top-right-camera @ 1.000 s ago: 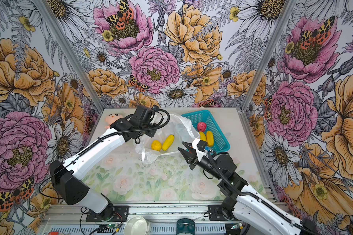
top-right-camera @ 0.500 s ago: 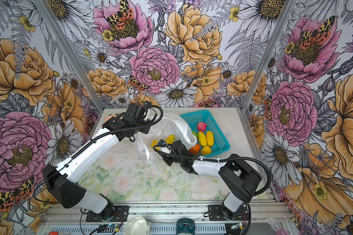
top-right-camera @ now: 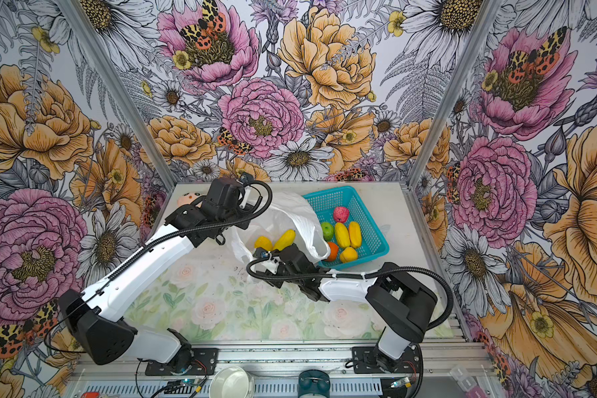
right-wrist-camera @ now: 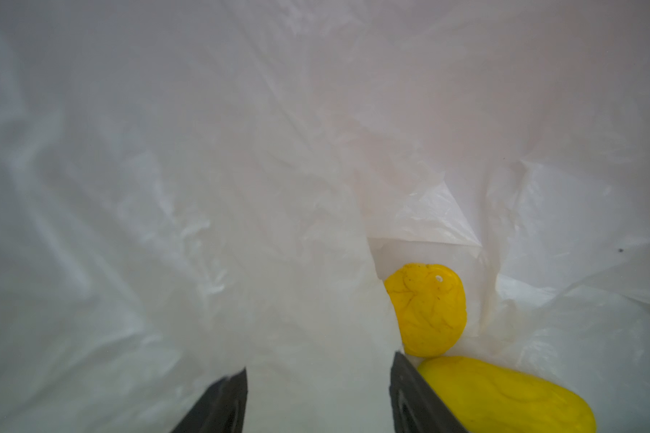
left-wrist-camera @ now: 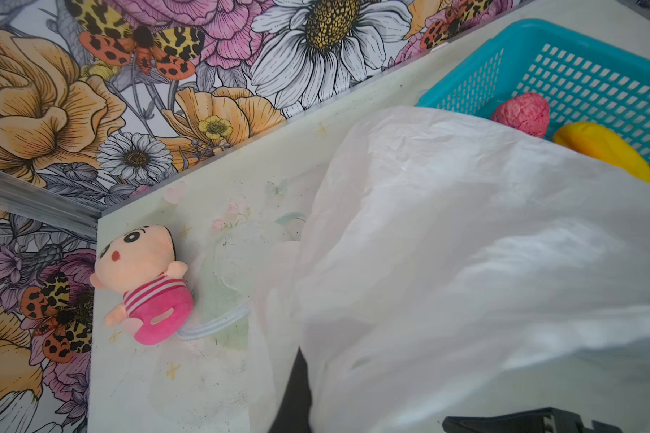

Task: Untie the knot of the plastic bag and take out the fruit
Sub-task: Pick up the fruit from the plastic bag.

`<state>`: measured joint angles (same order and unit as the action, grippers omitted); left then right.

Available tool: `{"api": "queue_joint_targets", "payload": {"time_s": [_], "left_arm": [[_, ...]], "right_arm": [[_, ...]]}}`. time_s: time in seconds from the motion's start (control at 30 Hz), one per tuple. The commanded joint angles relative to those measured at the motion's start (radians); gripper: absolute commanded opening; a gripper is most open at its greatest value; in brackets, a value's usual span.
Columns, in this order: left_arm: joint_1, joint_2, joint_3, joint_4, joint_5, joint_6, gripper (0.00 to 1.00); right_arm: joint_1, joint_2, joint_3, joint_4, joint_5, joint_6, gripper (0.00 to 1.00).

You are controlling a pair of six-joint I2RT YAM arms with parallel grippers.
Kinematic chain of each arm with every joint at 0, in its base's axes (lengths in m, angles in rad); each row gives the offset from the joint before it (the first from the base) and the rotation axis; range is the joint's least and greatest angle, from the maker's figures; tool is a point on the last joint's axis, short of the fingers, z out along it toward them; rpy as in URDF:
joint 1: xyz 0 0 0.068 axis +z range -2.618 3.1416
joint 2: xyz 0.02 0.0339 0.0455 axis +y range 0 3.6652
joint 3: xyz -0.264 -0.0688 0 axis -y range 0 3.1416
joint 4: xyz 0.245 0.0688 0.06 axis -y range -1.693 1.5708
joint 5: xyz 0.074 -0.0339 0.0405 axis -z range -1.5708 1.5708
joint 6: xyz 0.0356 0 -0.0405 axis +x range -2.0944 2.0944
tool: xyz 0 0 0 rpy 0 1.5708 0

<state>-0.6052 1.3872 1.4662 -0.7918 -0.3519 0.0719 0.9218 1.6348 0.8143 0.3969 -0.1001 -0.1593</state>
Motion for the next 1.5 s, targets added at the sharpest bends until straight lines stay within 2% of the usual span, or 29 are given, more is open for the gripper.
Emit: {"api": "queue_joint_targets", "payload": {"time_s": [0.0,0.07,0.23,0.37,0.6,0.8,0.97,1.07,1.27,1.47], "left_arm": [[-0.016,-0.095,-0.037,0.102,-0.077,0.037,0.00],[-0.038,-0.099,-0.047,0.108,-0.100,0.055,0.00],[-0.044,-0.025,-0.031,0.087,-0.082,0.068,0.00],[-0.016,0.017,-0.015,0.068,-0.043,0.057,0.00],[0.002,0.068,-0.005,0.057,-0.010,0.060,0.00],[-0.008,0.073,-0.003,0.053,0.004,0.059,0.00],[-0.015,0.079,0.000,0.051,0.008,0.061,0.00],[-0.015,0.075,-0.001,0.051,0.006,0.059,0.00],[-0.021,0.076,0.002,0.048,0.005,0.060,0.00],[-0.024,0.074,0.002,0.048,0.002,0.059,0.00]], "right_arm": [[-0.007,-0.032,0.038,-0.002,0.136,0.084,0.54],[-0.016,-0.040,0.035,0.009,0.196,0.108,0.52],[-0.051,0.037,0.091,-0.052,0.247,0.131,0.61],[-0.067,0.128,0.137,-0.059,0.244,0.135,0.66],[-0.063,0.197,0.165,-0.055,0.176,0.092,0.72],[-0.071,0.268,0.228,-0.109,0.299,0.110,0.77],[-0.100,0.319,0.299,-0.131,0.276,0.258,0.78],[-0.113,0.337,0.335,-0.145,0.246,0.410,0.78],[-0.113,0.328,0.319,-0.052,0.159,0.704,0.76],[-0.099,0.377,0.309,-0.012,0.230,0.846,0.68]]}}
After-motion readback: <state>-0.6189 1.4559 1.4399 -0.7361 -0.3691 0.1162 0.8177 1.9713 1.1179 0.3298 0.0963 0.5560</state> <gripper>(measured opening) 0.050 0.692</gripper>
